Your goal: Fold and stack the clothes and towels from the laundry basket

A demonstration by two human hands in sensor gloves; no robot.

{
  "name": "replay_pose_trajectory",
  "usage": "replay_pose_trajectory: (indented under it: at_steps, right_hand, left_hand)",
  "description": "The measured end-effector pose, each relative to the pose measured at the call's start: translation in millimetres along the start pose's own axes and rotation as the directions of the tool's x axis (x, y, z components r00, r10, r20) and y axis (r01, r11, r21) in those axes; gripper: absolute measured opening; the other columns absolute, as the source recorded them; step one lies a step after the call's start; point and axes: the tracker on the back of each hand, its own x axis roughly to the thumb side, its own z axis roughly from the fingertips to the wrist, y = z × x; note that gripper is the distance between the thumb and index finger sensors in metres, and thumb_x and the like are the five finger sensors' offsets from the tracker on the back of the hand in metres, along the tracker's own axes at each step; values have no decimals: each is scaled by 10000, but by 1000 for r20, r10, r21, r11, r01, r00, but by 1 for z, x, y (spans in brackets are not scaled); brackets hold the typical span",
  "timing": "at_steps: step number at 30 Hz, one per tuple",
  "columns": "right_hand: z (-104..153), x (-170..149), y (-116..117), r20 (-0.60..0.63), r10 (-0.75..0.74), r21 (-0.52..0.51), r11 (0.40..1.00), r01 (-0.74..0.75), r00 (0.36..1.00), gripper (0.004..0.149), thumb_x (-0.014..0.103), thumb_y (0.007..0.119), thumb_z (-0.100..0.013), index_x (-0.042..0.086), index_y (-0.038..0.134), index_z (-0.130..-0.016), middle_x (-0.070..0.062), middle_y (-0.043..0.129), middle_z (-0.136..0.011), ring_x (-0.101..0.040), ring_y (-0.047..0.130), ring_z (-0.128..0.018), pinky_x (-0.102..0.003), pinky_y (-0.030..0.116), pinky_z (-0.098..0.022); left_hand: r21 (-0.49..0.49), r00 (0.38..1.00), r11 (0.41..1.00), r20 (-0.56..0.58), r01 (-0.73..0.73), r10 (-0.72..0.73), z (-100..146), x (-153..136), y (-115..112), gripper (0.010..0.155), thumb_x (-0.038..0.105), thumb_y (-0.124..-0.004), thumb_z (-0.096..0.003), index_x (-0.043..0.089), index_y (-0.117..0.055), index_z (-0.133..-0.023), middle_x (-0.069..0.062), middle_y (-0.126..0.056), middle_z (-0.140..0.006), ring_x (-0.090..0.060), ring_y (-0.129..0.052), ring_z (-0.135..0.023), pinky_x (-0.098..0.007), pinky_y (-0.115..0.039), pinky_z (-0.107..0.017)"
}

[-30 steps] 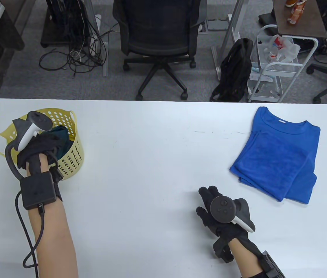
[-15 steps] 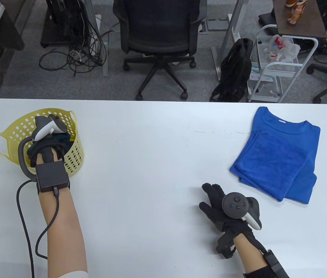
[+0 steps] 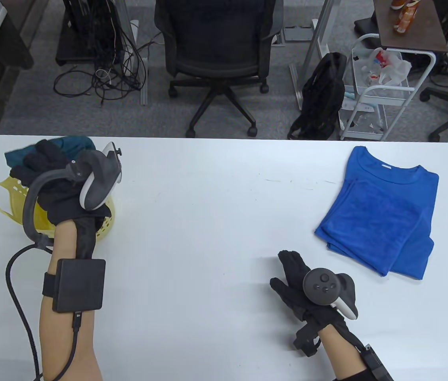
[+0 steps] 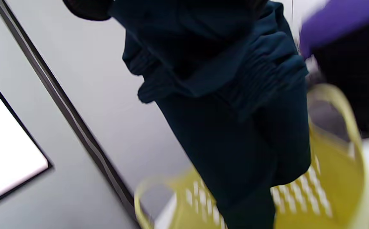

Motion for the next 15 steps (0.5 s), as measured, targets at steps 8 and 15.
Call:
replay_pose_trajectory:
  at_steps: [8,15]
  right_hand:
    - [8,2,-14,45,-135,-31,990,136,990,732,343,642,-666,-49,294,-1176,-438,284,-1134,-677,453,-949,-768,505,-634]
    - [9,14,-18,204,-881,313,472,824,427,1035,620,566,-607,89,-184,-1083,-438,-20,-1132,-732,279,-999,-865,430,-625]
  left_hand:
    - [260,607,570,537,-779,586,103,-25,79,777,482,-765,-563,177,-500,-1227,-197,-312,-1295,-422,-556,-1122,-680,-595,-758]
    - [-364,81,459,706,-810,703,177,35,33,797,501,-802,-542,171,-534,-1216,-223,-386,-1284,-418,-628,-1100,-658,-635,-746]
